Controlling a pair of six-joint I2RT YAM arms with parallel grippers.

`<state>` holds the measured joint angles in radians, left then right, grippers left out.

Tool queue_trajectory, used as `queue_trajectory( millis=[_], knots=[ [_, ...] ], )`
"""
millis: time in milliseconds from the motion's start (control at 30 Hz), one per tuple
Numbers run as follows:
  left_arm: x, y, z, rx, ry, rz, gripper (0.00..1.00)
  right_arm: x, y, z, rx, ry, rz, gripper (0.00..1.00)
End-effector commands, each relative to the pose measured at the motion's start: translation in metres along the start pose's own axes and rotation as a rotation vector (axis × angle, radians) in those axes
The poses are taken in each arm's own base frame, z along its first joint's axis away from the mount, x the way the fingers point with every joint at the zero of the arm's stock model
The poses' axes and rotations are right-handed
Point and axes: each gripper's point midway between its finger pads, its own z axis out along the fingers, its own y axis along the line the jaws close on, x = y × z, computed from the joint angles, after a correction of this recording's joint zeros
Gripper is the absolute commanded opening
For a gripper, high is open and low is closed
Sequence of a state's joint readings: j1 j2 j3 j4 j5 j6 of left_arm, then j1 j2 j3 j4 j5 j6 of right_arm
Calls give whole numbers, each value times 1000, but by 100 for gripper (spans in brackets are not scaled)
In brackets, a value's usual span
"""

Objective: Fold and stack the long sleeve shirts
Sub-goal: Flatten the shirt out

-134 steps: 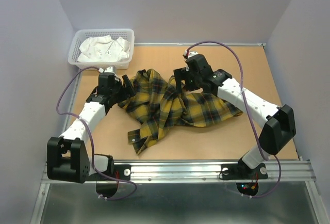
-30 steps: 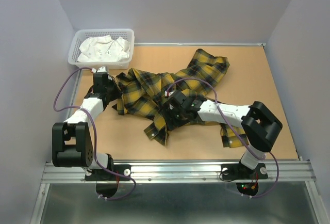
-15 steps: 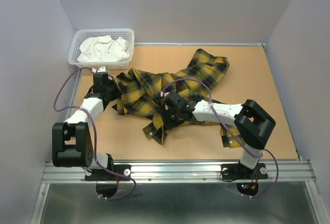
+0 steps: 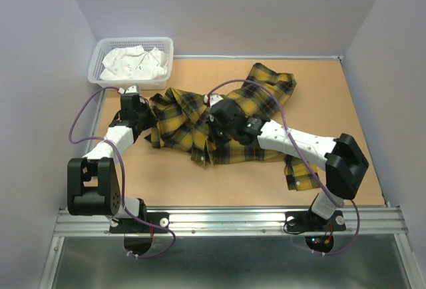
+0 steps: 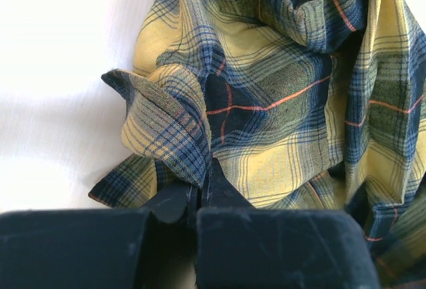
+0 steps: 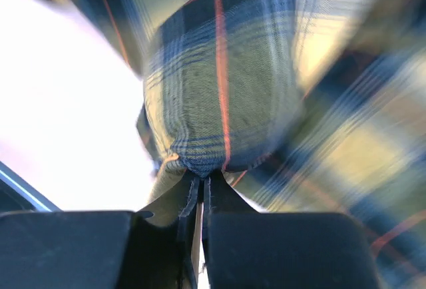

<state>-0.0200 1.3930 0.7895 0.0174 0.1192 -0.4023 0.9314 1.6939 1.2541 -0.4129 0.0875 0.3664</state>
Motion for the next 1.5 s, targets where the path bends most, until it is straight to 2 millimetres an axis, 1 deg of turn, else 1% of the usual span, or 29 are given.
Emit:
queue_trajectory(
  millis=[0,33,67,167,200,233,267,300,333,367,400,433,467,533,600,633,767,800,867,900,933,967,1000,1033,1133,1167,1233,1267,1467],
  knots=[
    [-1,-1,-2,0,-12,23,0,-127,-7,-66,69,-362,-53,1],
    [0,-1,-2,0,-10,26,0,-141,-12,-71,84,-392,-54,1],
    [0,0,-3,0,-10,27,0,-170,-23,-84,113,-455,-43,1],
    [1,-2,-5,5,-9,37,0,-208,-47,-81,186,-504,-71,1],
    [2,-3,-5,8,-7,40,0,-244,-63,-101,212,-586,-40,1],
    [3,-3,-5,10,-5,46,0,-252,-74,-82,232,-576,-28,1],
    [4,-6,-5,18,0,51,0,-269,-85,-86,256,-612,-6,1],
    [5,-7,-5,21,3,56,0,-298,-103,-100,282,-689,40,1],
    [7,-8,-5,23,7,58,0,-307,-116,-83,307,-691,59,1],
    [9,-10,-4,29,16,63,0,-318,-137,-79,334,-712,87,1],
    [9,-11,-4,33,16,67,0,-345,-140,-97,329,-794,107,1],
    [10,-12,-4,36,19,70,0,-354,-147,-95,340,-813,118,1],
    [10,-13,-4,38,21,70,0,-352,-160,-64,360,-782,120,4],
    [10,-16,-5,44,16,74,0,-367,-181,-68,388,-823,139,39],
    [10,-16,-6,41,14,75,0,-363,-201,-67,437,-816,160,70],
    [9,-16,-6,43,11,74,0,-360,-205,-71,445,-809,162,75],
    [11,-14,-6,31,16,64,0,-313,-203,-73,433,-694,138,81],
    [12,-14,-5,30,19,63,0,-279,-201,-64,411,-616,143,81],
    [12,-13,-4,25,22,62,0,-245,-196,-60,375,-547,144,80],
    [9,-14,-5,27,16,60,0,-193,-199,-33,365,-425,160,79],
    [9,-14,-4,25,15,61,0,-184,-192,-51,345,-435,167,78],
    [6,-15,-4,23,9,60,0,-161,-191,-46,329,-390,175,77],
    [5,-15,-3,22,8,60,0,-120,-188,-33,304,-307,200,76],
    [3,-15,-2,20,5,61,0,-106,-183,-41,284,-297,209,75],
    [-2,-13,1,-3,-7,58,0,-59,-173,-35,239,-214,240,73],
    [-3,-12,3,-10,-7,54,0,-30,-174,-30,245,-160,256,72],
    [-4,-11,8,-24,-3,47,0,-8,-167,-29,217,-128,282,72],
    [-4,-11,10,-26,0,38,0,15,-167,-24,226,-80,286,71],
    [-9,-14,21,-35,7,5,0,65,-145,-8,181,23,283,69]
  ],
)
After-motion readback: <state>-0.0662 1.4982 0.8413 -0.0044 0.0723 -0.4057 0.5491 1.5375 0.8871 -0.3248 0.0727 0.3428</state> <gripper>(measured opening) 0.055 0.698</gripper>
